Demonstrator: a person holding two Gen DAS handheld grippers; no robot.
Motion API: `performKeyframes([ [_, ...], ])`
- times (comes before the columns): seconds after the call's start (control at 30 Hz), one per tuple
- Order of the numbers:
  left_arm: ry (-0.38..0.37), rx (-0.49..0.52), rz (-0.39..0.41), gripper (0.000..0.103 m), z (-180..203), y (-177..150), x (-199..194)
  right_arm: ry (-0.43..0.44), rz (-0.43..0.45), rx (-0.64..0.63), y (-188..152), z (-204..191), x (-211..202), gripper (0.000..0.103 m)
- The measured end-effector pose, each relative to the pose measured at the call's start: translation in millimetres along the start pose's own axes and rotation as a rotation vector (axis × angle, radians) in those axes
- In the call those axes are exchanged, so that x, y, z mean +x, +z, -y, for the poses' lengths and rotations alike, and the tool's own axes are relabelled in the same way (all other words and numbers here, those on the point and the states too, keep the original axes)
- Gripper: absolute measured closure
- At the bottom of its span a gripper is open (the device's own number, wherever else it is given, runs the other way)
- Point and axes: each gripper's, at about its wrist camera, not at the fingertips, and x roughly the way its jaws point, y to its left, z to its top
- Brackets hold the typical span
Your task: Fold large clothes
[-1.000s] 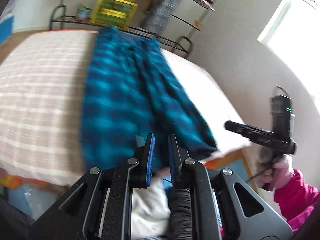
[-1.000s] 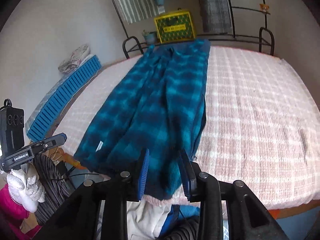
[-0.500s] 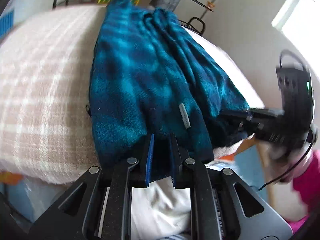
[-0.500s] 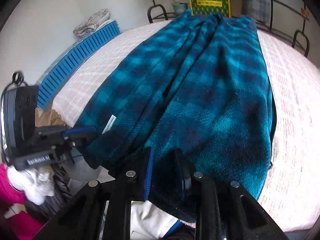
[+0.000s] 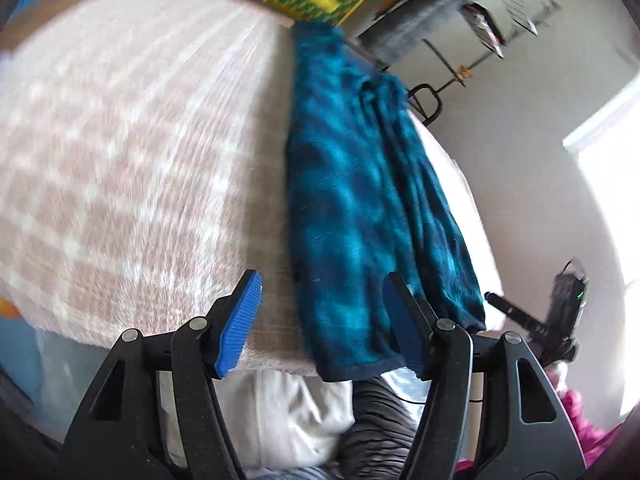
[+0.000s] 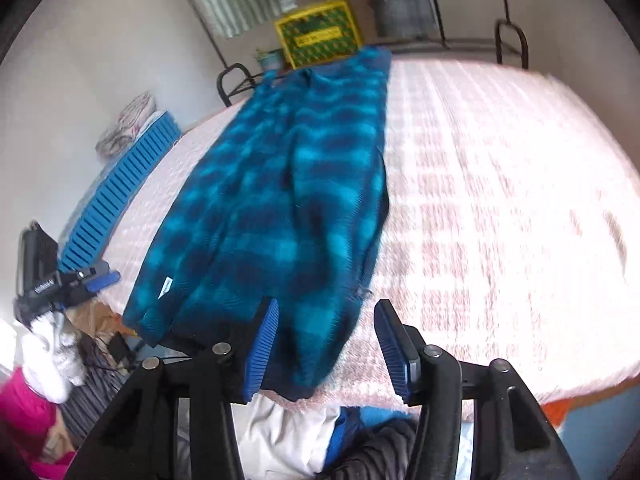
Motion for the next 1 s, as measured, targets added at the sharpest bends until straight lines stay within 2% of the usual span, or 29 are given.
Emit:
performKeyframes([
  [0.13,-0.068,-0.086,-0.085,0.039,-18,-3,23,0.123,-0.089,0.088,0,22,21,0.049],
  [0.23,-0.104,-0.097,-0.107,0.039,-18,-9,33,0.187,-0.118,0.138,-3,30,31,0.050],
  [0.3,-0.119,-0.083,-0.118,0.045,-14,-14,33,0.247,-0.136,0.161,-7,33,38,0.051],
  [0.33,-0.122,-0.070,-0.135,0.054,-11,-17,36,0.273,-0.145,0.167,-10,33,38,0.052],
  [0.37,-0.121,-0.060,-0.145,0.058,-8,-18,38,0.296,-0.151,0.171,-11,33,40,0.052],
  [0.4,-0.122,-0.041,-0.160,0.058,-5,-22,41,0.311,-0.152,0.172,-12,32,41,0.052],
  [0.57,-0.139,-0.038,-0.176,0.069,4,-23,47,0.365,-0.157,0.188,-9,23,53,0.052],
  [0.6,-0.138,-0.034,-0.175,0.070,6,-23,47,0.367,-0.166,0.169,-9,18,56,0.052],
  [0.67,-0.128,-0.015,-0.170,0.080,9,-24,48,0.353,-0.175,0.126,-10,8,55,0.052],
  [0.7,-0.124,-0.010,-0.168,0.082,10,-23,48,0.345,-0.177,0.116,-10,5,55,0.053],
  [0.77,-0.145,-0.034,-0.162,0.088,7,-20,45,0.357,-0.186,0.143,-9,7,56,0.075],
  [0.8,-0.159,-0.050,-0.154,0.089,6,-19,42,0.361,-0.189,0.159,-10,8,58,0.079],
  [0.87,-0.179,-0.053,-0.136,0.090,9,-17,34,0.379,-0.179,0.182,-8,9,54,0.086],
  [1.0,-0.217,-0.054,-0.104,0.090,22,-10,25,0.448,-0.138,0.229,0,10,41,0.089],
])
